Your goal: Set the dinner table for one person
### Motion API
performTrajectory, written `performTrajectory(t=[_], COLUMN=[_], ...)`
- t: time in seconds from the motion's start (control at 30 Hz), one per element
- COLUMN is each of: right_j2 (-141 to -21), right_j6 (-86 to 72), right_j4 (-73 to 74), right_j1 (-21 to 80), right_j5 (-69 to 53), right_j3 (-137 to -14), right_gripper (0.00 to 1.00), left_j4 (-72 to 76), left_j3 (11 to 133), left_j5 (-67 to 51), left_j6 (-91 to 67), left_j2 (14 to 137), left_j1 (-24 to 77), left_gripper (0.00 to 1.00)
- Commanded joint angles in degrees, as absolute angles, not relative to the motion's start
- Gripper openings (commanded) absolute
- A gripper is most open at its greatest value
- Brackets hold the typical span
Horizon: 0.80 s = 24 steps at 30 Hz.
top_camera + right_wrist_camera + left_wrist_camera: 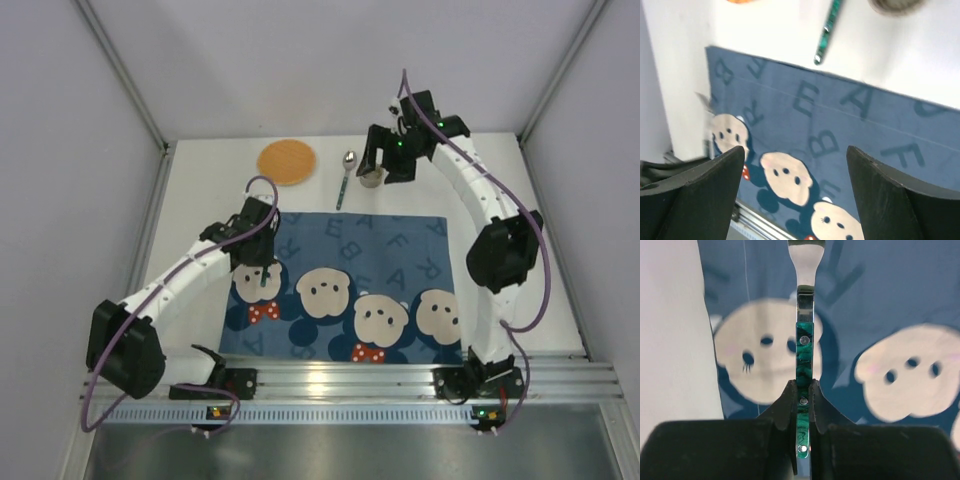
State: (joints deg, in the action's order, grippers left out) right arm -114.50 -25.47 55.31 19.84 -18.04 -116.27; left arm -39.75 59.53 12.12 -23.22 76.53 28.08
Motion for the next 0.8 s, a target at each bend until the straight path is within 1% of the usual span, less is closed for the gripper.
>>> performTrajectory(t=[0.0, 0.13, 0.27, 0.4, 0.47, 0.5, 0.63, 0.67, 0.73, 0.77], right_j2=[-120.48, -125.76, -128.92, -132.27, -134.28, -135.17, -137.81, -138.33, -138.86, -139.04], right_j6=[-30.13, -32.43, -34.36, -37.35, -37.79, -37.97, -38.23, -38.23, -38.06, -38.14], right_j4=[55.28, 54.15, 49.94, 47.46, 47.03, 46.93, 46.93, 47.02, 47.11, 47.2], right_j1=[21.36, 23.72, 26.8, 28.21, 28.91, 29.0, 29.18, 29.18, 29.0, 28.66], right_j5=[-20.3, -19.52, -18.55, -17.41, -15.31, -14.51, -8.98, -6.35, -2.4, -0.98], right_j3=[-127.93, -132.62, -132.63, -133.06, -134.29, -134.73, -135.7, -135.7, -135.79, -135.79], right_gripper=[0.83, 0.83, 0.83, 0.83, 0.83, 0.83, 0.81, 0.81, 0.8, 0.8], left_j4=[-32.97, -34.09, -33.93, -35.59, -36.91, -37.0, -35.95, -35.51, -35.25, -34.81], left_j3=[49.78, 46.94, 45.62, 47.54, 47.37, 46.85, 45.18, 44.91, 43.95, 43.68], left_j5=[8.63, 9.22, 10.9, 12.65, 15.01, 15.29, 14.86, 14.68, 13.01, 12.31], left_j6=[-26.1, -27.42, -27.33, -28.83, -29.7, -29.79, -31.28, -31.72, -32.34, -32.34], left_j2=[70.94, 69.7, 69.35, 71.54, 73.3, 73.91, 75.76, 76.11, 77.07, 77.43], left_j1=[28.21, 28.3, 28.3, 28.21, 28.21, 28.21, 28.21, 28.21, 28.21, 28.21], left_gripper=[0.0, 0.0, 0.0, 0.0, 0.03, 0.07, 0.29, 0.44, 0.6, 0.65])
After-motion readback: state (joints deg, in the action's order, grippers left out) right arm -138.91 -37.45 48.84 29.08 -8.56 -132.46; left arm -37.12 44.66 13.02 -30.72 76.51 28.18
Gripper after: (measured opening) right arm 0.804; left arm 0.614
